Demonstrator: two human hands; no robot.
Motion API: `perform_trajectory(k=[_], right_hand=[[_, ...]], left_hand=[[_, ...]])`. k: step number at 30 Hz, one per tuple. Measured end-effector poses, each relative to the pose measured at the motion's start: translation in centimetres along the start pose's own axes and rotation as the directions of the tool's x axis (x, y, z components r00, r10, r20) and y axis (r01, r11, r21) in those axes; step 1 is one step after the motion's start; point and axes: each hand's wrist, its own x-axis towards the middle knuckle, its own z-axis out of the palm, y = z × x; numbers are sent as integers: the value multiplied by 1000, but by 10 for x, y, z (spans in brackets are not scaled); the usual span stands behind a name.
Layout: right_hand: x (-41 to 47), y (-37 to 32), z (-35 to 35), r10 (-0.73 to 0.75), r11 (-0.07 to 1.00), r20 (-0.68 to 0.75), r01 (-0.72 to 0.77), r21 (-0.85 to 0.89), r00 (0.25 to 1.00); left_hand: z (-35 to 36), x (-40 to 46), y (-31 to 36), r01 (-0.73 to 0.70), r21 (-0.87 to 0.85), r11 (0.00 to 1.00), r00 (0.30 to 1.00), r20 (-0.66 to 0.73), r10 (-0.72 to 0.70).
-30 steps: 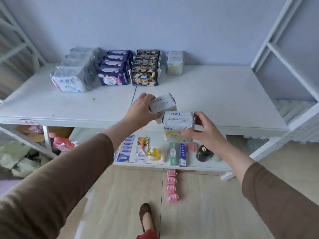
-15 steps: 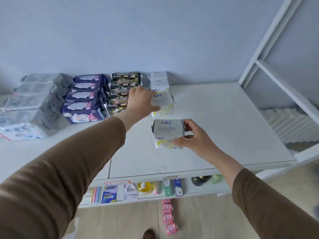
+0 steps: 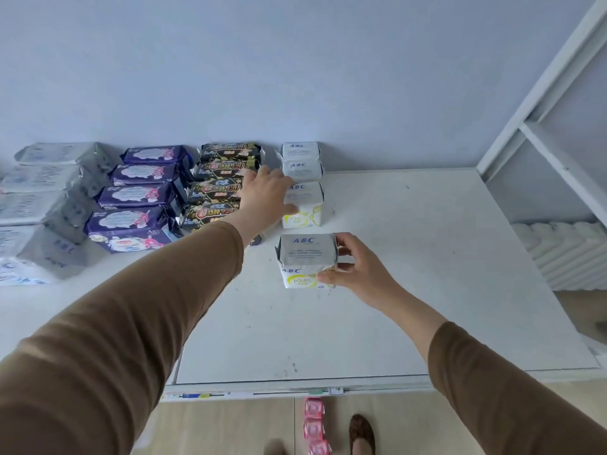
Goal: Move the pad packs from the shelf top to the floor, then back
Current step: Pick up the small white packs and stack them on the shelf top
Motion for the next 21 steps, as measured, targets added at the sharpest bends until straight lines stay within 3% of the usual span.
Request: perform_trajectory(k=[10, 16, 21], right_hand=[[41, 16, -4, -53, 998, 19, 54, -25, 998], [62, 19, 5, -3, 999, -85, 0, -41, 996], [66, 17, 16, -32, 994, -175, 13, -107, 984]], left_hand=[[-17, -21, -2, 9, -105, 994, 1000, -4, -9], [-41, -77, -13, 29, -178, 984, 996, -80, -44], [-34, -125, -16, 48, -211, 976, 997, -42, -58]])
